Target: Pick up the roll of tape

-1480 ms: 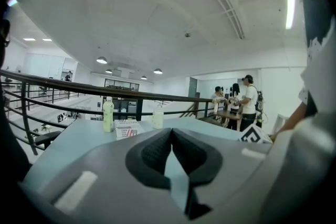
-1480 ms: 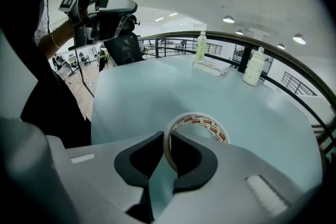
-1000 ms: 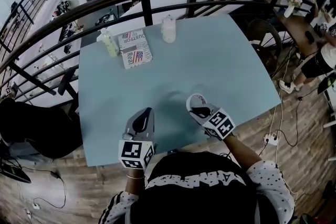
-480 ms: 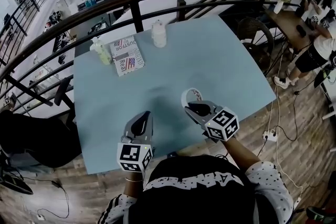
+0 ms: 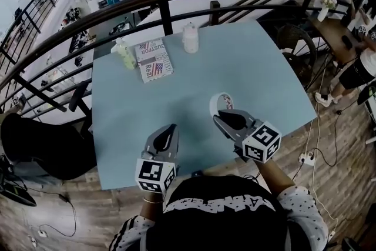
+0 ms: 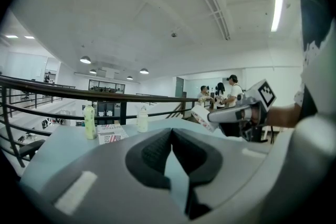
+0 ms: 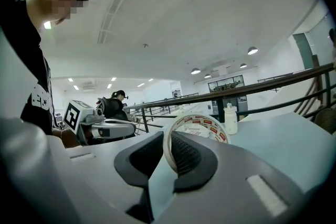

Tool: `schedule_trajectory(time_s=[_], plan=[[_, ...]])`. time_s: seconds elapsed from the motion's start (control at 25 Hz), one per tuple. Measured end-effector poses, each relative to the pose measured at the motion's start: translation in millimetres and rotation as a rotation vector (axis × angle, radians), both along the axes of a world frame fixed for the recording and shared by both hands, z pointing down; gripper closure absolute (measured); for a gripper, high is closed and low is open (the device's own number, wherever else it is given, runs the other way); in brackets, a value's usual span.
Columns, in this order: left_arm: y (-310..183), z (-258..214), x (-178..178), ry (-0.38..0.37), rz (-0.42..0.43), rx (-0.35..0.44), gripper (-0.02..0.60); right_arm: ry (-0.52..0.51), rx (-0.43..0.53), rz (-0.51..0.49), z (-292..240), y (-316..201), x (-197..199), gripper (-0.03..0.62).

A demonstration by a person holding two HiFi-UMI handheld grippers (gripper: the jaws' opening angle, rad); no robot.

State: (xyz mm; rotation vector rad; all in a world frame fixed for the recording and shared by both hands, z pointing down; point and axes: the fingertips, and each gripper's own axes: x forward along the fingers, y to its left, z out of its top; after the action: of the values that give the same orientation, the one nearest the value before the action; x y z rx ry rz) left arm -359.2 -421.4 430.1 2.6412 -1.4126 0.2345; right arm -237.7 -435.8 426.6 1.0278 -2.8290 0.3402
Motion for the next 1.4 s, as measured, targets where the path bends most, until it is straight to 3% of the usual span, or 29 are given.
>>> schedule_trajectory(time_s=[0.64, 0.8, 0.92, 1.08, 1.28, 1.4], plan=[[10, 1, -7, 0.002, -0.027, -0.03, 0.581, -0.044, 0.03, -0.019, -16, 3, -2, 0.542], [7, -1, -7, 0.009, -0.036, -0.006, 0.581, -0.045, 0.028, -0.018, -15, 2, -2, 0.542], [10, 2, -5, 0.008, -0.029, -0.036, 0.581, -0.043, 0.026, -0.021, -14, 3, -2, 0.542], [8, -1, -5, 0.014, -0.034, 0.002, 0.581, -0.04, 0.029, -0.019, -15, 5, -1, 0.542], [17, 1, 3, 0.002, -0.018, -0.052, 0.581, -0.043, 0.033, -0.016, -18, 9, 5, 0.542], [12, -4, 3, 0.01, -0.033, 0.01, 0.581, -0.04, 0.026, -0.016, -19, 10, 8, 0.542]])
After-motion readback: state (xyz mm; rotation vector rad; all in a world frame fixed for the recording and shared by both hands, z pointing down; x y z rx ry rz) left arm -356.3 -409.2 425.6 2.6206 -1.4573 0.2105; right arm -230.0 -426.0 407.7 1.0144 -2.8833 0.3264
